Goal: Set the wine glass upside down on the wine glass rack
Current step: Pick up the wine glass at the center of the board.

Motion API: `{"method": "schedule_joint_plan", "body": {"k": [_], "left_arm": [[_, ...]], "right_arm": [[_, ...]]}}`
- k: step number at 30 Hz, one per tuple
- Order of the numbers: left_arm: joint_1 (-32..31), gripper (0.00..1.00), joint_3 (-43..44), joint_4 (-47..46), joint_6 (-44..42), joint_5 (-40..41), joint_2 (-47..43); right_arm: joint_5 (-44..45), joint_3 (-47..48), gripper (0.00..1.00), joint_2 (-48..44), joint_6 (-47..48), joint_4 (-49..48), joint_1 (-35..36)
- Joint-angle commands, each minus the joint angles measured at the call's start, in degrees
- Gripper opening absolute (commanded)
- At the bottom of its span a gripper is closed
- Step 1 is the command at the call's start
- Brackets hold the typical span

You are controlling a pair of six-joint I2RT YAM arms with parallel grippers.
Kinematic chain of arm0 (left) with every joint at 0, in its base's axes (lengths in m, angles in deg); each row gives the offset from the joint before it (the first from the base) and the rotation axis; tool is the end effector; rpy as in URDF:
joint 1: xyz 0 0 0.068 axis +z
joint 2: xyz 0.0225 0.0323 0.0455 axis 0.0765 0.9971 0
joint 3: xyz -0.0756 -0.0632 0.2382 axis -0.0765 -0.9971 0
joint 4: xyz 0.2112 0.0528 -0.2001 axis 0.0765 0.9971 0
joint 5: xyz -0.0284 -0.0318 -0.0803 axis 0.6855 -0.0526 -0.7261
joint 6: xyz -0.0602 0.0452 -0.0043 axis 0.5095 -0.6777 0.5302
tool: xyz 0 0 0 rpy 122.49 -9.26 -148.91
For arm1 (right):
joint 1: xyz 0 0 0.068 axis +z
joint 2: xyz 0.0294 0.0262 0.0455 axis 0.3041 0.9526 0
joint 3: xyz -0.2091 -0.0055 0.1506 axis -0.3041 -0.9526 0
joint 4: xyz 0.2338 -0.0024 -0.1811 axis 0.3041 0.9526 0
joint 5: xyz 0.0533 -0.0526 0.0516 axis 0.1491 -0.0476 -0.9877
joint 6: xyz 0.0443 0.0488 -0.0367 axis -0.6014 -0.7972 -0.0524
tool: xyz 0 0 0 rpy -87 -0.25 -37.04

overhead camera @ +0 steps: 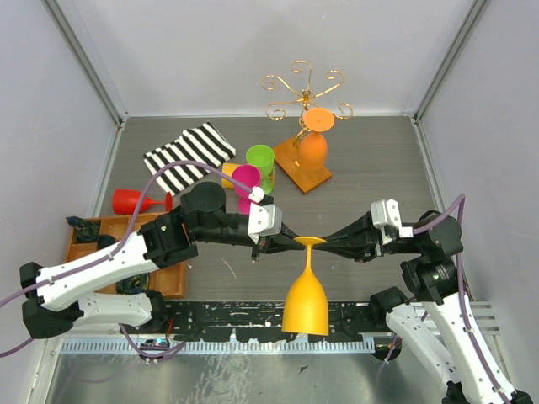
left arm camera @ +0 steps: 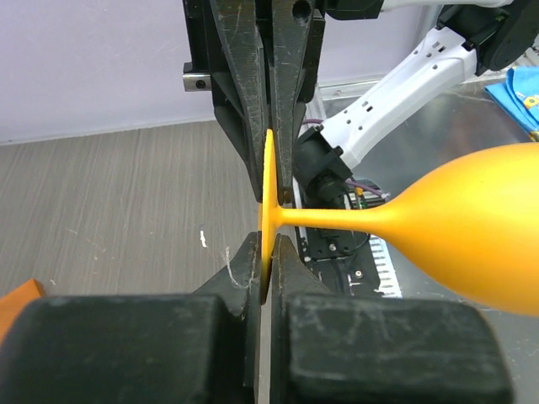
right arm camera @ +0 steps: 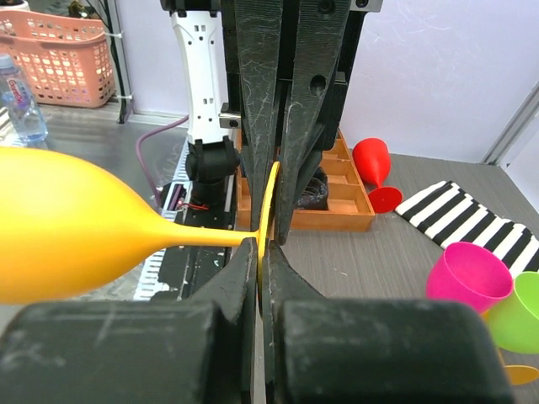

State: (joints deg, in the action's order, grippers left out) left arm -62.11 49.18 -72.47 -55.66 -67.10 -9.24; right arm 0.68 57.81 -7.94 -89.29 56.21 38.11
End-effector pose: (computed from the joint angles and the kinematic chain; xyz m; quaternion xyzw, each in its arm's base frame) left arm 0.1008 -0.3056 0.3955 0.5617 0.4779 -0.4738 0.4813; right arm 0.1212 0.1088 0.3952 -0.5151 0.4239 0.4849 0.5656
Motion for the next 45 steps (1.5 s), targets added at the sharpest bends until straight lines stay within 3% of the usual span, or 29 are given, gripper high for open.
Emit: {"method": "schedule_joint_plan", "body": {"k": [1, 5, 8, 10, 17, 22, 24, 28, 32, 33, 36, 43, 45], "left_arm": [[-0.03, 0.0, 2.76, -0.52, -1.52, 1.46, 0.02], [-0.03, 0.0, 2.84, 1.16, -3.87, 4.19, -0.39], [-0.06, 0.0, 3.45, 4.86, -7.49, 7.76, -1.05], [-0.03, 0.0, 4.08, 7.46, -10.45, 10.56, -1.51], [-0.03, 0.0, 4.28, 12.64, -23.51, 22.08, -3.03], [-1.09, 0.0, 5.14, 11.47, -29.57, 28.69, -3.16], [-1.81, 0.0, 5.74, 11.0, -31.92, 30.65, -2.98], [-5.25, 0.0, 6.86, 10.24, -38.74, 34.36, -2.22], [-9.41, 0.0, 8.2, 9.54, -45.34, 39.27, -0.73], [-10.19, 0.0, 8.66, 9.53, -46.37, 40.19, -0.32], [-11.61, 0.0, 9.4, 9.2, -48.8, 41.97, 0.41], [-12.33, 0.0, 10.63, 8.93, -52.05, 44.03, 0.97], [-12.42, 0.0, 11.09, 8.69, -52.16, 43.86, 1.17]], "right_arm": [[-0.14, 1.39, 0.03, 0.39, 0.05, -0.16, 0.25], [2.73, 2.56, 0.13, 0.8, 1.67, 3.75, 0.25], [7.42, 4.54, 0.36, 0.91, 3.01, 9.01, 0.21], [11.09, 5.87, 0.43, 0.7, 3.17, 12.55, 0.24], [30.86, 9.4, 0.52, -0.2, 0.4, 25.27, 0.25], [41.8, 9.89, 0.55, 0.94, -7.28, 30.13, 0.19], [43.78, 9.55, 0.57, 1.02, -10.86, 30.26, 0.25], [47.31, 9.21, 0.71, 1.35, -18.18, 30.73, 0.24], [41.01, 10.45, 0.98, 5.04, -20.27, 30.49, 0.21], [39.04, 10.04, 1.0, 5.59, -20.38, 28.9, 0.23], [34.64, 7.5, 1.0, 6.05, -22.16, 23.12, 0.21], [36.09, 5.19, 1.0, -0.85, -19.84, 16.47, 0.25], [35.13, 4.98, 0.94, -1.74, -18.89, 15.08, 0.23]]}}
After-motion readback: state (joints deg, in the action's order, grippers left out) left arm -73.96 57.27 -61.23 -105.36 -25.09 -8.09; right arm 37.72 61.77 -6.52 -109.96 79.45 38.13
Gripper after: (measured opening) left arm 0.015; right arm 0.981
